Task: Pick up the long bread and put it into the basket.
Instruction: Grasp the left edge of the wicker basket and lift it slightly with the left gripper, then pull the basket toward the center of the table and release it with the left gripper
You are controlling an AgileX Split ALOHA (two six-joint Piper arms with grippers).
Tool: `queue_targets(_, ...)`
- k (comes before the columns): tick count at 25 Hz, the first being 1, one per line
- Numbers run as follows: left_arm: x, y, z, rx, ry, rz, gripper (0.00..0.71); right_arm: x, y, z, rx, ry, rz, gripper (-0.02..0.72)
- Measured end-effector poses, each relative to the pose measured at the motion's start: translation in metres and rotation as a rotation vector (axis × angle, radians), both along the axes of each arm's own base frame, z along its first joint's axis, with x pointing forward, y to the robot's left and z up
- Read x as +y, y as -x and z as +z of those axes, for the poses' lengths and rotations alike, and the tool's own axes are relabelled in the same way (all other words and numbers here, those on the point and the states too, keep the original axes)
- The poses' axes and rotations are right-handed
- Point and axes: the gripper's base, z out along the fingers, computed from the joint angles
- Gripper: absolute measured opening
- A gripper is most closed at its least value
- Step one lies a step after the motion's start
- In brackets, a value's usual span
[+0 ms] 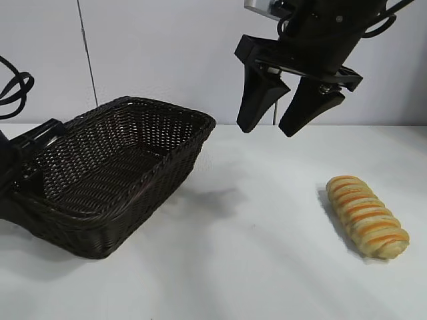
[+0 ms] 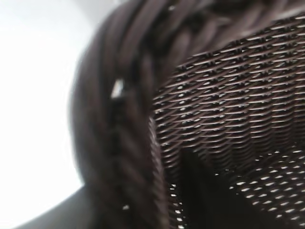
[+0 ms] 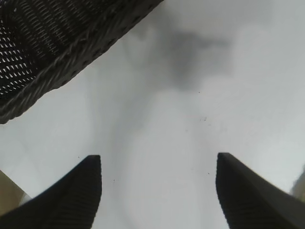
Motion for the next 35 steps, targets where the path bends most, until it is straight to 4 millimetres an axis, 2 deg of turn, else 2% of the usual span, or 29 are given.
queue_targets(3,0.002,0.002,0.008,-0.011,0.003,-0.017,0.099,0.0,0.0,0.0,0.0,0.0,0.0,0.496)
queue_targets(8,0.017,0.001,0.026,-0.012,-0.007,-0.086,0.099,0.0,0.0,0.0,0.0,0.0,0.0,0.496)
queue_targets(11,0.024,-0.008,0.039,-0.036,-0.017,-0.153,0.099,0.0,0.0,0.0,0.0,0.0,0.0,0.496)
queue_targets(17,0.02,-0.024,0.06,-0.108,-0.039,-0.371,0.099,0.0,0.0,0.0,0.0,-0.001,0.0,0.496)
queue_targets(28,0.008,-0.059,0.057,-0.097,-0.024,-0.802,0.099,0.001,0.001,0.0,0.009,-0.014,-0.004,0.496)
queue_targets(35,0.006,-0.069,0.046,-0.074,-0.012,-0.936,0.098,0.002,0.001,0.001,0.014,-0.026,-0.008,0.496)
